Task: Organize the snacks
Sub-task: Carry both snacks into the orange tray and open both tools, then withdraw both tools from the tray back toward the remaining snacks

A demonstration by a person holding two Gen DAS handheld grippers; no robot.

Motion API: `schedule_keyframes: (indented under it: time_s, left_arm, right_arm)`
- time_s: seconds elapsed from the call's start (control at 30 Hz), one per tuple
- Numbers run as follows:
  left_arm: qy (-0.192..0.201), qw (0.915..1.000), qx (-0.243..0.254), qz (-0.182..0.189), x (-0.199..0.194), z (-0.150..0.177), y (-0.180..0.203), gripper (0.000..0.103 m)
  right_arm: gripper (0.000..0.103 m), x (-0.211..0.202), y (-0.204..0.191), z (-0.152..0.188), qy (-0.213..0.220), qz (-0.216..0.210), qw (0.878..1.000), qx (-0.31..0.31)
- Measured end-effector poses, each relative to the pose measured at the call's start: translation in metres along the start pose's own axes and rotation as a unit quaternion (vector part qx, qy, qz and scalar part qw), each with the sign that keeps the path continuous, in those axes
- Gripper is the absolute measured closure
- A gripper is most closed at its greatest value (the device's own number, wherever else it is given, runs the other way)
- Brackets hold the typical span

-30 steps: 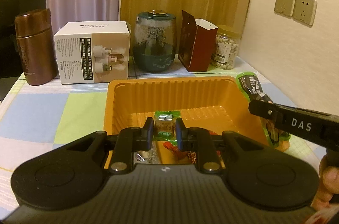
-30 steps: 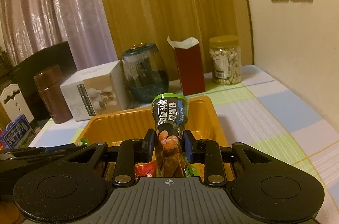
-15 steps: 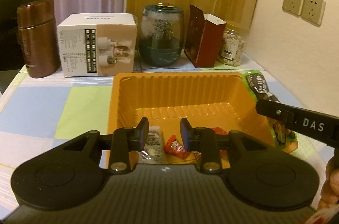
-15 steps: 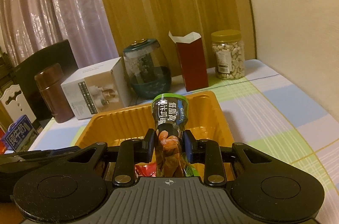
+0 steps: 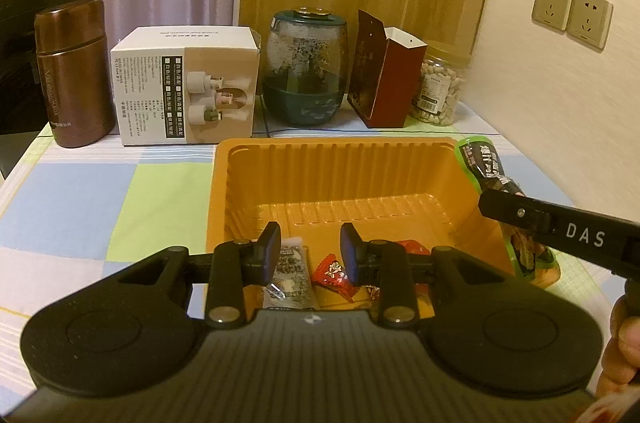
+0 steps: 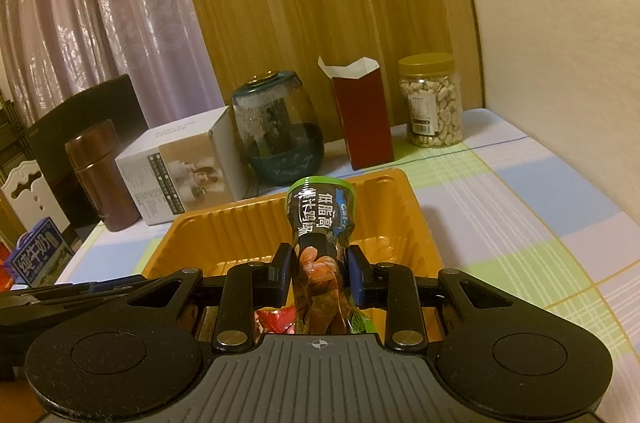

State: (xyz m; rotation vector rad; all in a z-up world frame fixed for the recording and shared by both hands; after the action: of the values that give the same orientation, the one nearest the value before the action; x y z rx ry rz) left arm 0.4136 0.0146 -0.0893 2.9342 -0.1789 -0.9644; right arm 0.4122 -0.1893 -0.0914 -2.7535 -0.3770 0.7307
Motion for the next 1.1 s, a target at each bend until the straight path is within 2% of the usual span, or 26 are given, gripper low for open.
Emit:
schedule_keyframes:
  time_s: [0.13,0.2,0.23,0.37,0.4,1.1]
  left_arm:
    - [-0.002,1.0000,0.001,-0.001,0.001,0.001,-0.001,0.073]
    - [-0.003,1.0000,0.005,-0.005,0.001,0.002,0.000,0.060]
    - [-0.002,1.0000,0.007,-0.005,0.001,0.003,0.000,0.058]
    - [-0.001,1.0000,0.008,-0.005,0.001,0.003,0.001,0.058]
    - [-0.001,1.0000,0.007,-0.005,0.001,0.003,0.001,0.058]
    - [0.001,0.9999,0.010,-0.002,-0.009,0.007,0.006,0.058]
  right_arm:
    - [0.073,0.000,0.000,0.001,0.004,-0.006,1.000,0.003]
    - [0.073,0.001,0.001,0.002,0.006,-0.016,1.000,0.010]
    - [0.073,0.002,0.002,0.002,0.007,-0.015,1.000,0.011]
    - [0.053,-0.002,0.005,0.001,0.018,-0.003,1.000,0.015]
    - [0.052,-0.003,0.006,0.000,0.021,-0.002,1.000,0.018]
    - [0.052,-0.018,0.008,-0.003,0.044,0.014,0.999,0.008]
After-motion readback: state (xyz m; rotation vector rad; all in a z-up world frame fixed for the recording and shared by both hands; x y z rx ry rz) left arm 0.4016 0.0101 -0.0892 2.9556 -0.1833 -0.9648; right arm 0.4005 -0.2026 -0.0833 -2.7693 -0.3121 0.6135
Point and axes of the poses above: each gripper's, at about its wrist camera, not at the fingertips, and x roughly the way its jaws point, y to its right, z to its underside, the point moved 3 cm from there along x, roughly the way its jaws point, and after that the axes turned 3 degrees about -z, right-handed, at the moved point
